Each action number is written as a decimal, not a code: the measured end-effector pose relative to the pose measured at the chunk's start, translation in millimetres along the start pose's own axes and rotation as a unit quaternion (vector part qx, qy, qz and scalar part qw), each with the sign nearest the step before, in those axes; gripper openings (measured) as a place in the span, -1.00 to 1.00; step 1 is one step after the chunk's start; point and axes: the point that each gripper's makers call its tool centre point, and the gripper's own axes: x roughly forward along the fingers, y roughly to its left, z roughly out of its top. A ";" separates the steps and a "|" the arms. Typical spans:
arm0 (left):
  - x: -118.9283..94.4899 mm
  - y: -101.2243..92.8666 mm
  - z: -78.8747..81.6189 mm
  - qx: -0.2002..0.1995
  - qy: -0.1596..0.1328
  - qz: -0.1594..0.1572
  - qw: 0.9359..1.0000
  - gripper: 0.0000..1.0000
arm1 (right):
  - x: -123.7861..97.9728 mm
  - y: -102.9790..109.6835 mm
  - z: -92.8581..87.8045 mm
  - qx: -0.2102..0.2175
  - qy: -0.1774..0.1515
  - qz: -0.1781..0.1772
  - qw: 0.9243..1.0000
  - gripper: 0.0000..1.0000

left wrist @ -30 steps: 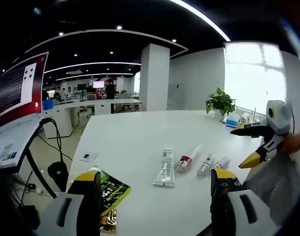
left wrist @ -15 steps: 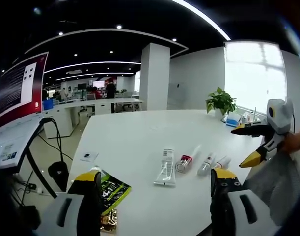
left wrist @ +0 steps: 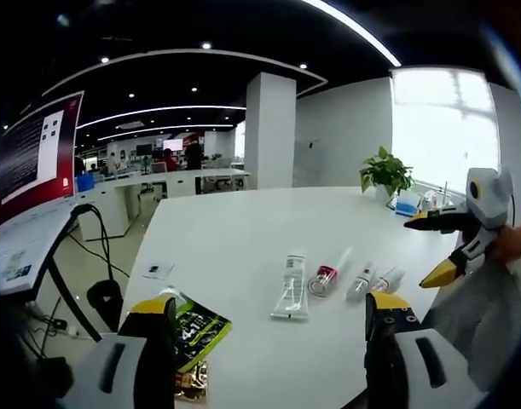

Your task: Arrange the skincare products in the storage area until every visible bottle or jar stands upright without overlapping.

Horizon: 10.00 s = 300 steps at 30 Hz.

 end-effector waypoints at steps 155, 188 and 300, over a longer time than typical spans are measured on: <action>3.8 23.3 -57.7 -0.013 0.110 0.037 0.993 0.25 | 228.3 -5.4 -42.7 -0.510 0.283 0.420 0.695 -0.58; 3.7 9.8 -47.5 0.004 0.099 0.006 0.995 0.16 | 145.4 -3.6 79.9 -0.255 0.080 0.299 0.916 -0.57; -15.5 -103.2 18.6 -0.204 0.026 -0.243 0.948 -0.37 | -1.5 144.3 70.3 0.238 -0.037 0.461 0.854 -0.15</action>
